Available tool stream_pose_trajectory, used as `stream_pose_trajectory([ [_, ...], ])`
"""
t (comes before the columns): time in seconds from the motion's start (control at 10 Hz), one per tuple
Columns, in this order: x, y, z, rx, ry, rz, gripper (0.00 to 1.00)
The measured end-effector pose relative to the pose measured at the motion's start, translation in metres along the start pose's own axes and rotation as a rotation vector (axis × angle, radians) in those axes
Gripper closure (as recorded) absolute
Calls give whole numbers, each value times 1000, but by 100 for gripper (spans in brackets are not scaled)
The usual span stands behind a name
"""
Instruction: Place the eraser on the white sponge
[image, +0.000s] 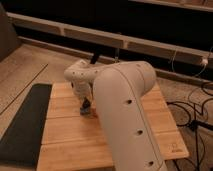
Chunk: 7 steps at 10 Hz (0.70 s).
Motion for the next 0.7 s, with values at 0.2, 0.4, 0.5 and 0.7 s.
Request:
stream_pose_trajectory([
  [0.2, -2, 6, -3, -18, -5, -9, 20],
  [0.4, -3, 12, -10, -37, -27, -17, 20],
  [0.5, -1, 16, -15, -45, -37, -27, 20],
  [0.7, 4, 17, -20, -40, -40, -38, 20],
])
